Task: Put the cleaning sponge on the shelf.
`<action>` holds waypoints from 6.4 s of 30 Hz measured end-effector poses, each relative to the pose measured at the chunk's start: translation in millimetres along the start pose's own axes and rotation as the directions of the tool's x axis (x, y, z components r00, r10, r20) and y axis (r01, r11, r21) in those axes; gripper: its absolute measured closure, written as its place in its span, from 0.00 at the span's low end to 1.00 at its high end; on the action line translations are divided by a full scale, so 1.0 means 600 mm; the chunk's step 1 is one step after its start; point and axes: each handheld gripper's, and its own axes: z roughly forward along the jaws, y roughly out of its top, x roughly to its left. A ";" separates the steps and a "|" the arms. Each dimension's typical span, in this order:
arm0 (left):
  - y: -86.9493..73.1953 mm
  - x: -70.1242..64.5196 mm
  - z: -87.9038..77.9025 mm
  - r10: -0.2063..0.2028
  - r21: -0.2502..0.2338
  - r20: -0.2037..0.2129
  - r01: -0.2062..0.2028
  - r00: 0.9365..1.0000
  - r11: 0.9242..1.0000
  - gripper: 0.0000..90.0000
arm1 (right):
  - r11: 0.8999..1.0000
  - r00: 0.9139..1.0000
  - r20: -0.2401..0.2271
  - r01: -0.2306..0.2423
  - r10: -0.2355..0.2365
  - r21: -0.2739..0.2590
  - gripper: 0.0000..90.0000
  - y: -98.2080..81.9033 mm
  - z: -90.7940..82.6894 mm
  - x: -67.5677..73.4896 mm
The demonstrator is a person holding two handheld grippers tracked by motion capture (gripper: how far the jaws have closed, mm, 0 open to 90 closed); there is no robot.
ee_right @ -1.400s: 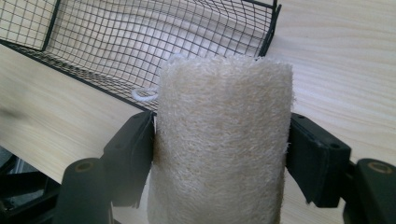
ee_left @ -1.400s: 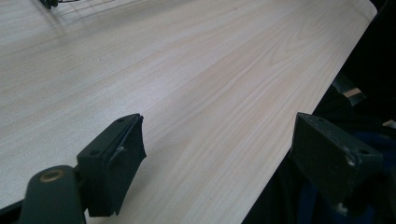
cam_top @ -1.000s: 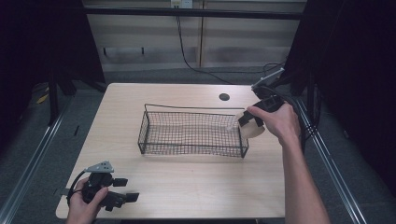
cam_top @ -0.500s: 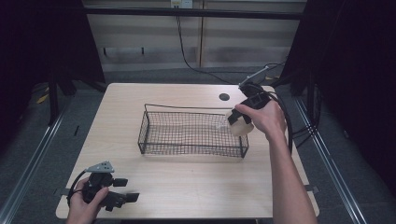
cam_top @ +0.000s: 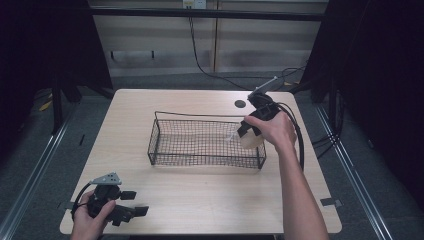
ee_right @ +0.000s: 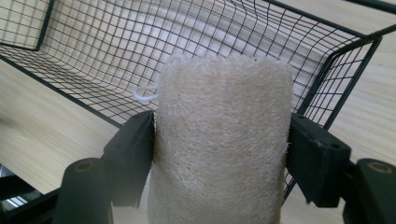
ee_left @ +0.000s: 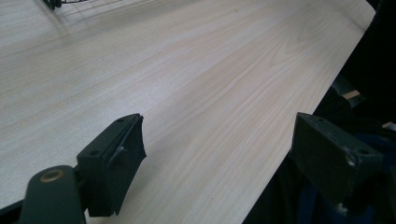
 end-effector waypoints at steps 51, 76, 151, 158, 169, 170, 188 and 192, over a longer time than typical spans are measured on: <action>0.001 -0.002 -0.002 0.009 -0.001 0.006 -0.009 1.000 1.000 0.19 | 0.990 0.985 0.098 -0.141 0.139 0.014 0.32 -0.022 0.120 -0.027; 0.002 -0.004 -0.001 0.012 -0.002 0.011 -0.012 1.000 1.000 0.19 | 0.981 0.969 0.158 -0.193 0.188 0.014 0.32 -0.032 0.138 -0.020; 0.002 -0.004 0.001 0.012 0.003 0.004 -0.012 1.000 1.000 0.19 | 0.995 0.993 0.076 -0.086 0.090 -0.058 0.24 -0.043 0.085 -0.022; 0.002 -0.004 0.002 0.011 0.002 0.002 -0.011 1.000 1.000 0.19 | 0.995 0.997 0.022 -0.068 0.069 -0.068 0.27 -0.052 0.071 -0.025; 0.001 -0.004 0.002 0.008 0.003 0.005 -0.008 1.000 1.000 0.19 | 0.995 1.000 -0.020 -0.012 0.010 -0.098 0.33 -0.067 0.057 -0.017; 0.001 -0.004 0.002 0.008 0.003 0.005 -0.008 1.000 1.000 0.19 | 0.995 1.000 -0.023 -0.003 0.001 -0.103 0.33 -0.069 0.055 -0.016; 0.001 -0.004 0.004 0.007 0.007 0.000 -0.007 1.000 1.000 0.19 | 0.979 0.991 -0.051 0.110 -0.120 -0.171 0.30 -0.129 0.033 0.027; 0.001 -0.004 0.004 0.009 0.012 0.002 -0.009 1.000 1.000 0.19 | 0.978 0.991 -0.041 0.122 -0.131 -0.167 0.30 -0.144 0.036 0.034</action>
